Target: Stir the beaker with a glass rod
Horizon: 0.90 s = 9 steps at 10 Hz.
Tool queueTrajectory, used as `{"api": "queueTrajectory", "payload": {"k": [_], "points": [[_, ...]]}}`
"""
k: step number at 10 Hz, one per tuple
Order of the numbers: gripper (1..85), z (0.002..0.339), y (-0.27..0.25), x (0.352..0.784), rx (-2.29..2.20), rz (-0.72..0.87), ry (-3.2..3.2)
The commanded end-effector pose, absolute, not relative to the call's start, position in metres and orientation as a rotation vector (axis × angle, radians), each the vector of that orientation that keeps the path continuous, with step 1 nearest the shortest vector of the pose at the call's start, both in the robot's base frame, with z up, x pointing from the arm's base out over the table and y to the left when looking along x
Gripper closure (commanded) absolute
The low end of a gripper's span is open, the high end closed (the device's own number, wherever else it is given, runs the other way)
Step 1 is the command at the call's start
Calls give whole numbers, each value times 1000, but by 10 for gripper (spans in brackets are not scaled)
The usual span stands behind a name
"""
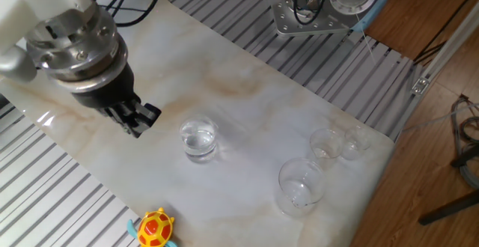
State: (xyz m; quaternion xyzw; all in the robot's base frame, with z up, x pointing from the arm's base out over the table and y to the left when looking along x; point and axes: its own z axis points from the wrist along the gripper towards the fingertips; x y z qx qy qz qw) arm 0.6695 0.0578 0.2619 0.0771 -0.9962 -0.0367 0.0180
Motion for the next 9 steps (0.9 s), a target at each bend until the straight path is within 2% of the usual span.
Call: {"api": "queueTrajectory", "payload": {"k": [1, 4, 6, 9], "points": [[847, 269, 74, 660, 176, -195, -3099], [847, 268, 85, 677, 240, -206, -3132], [847, 263, 72, 683, 333, -144, -3123], [847, 265, 55, 667, 319, -116, -3092]]}}
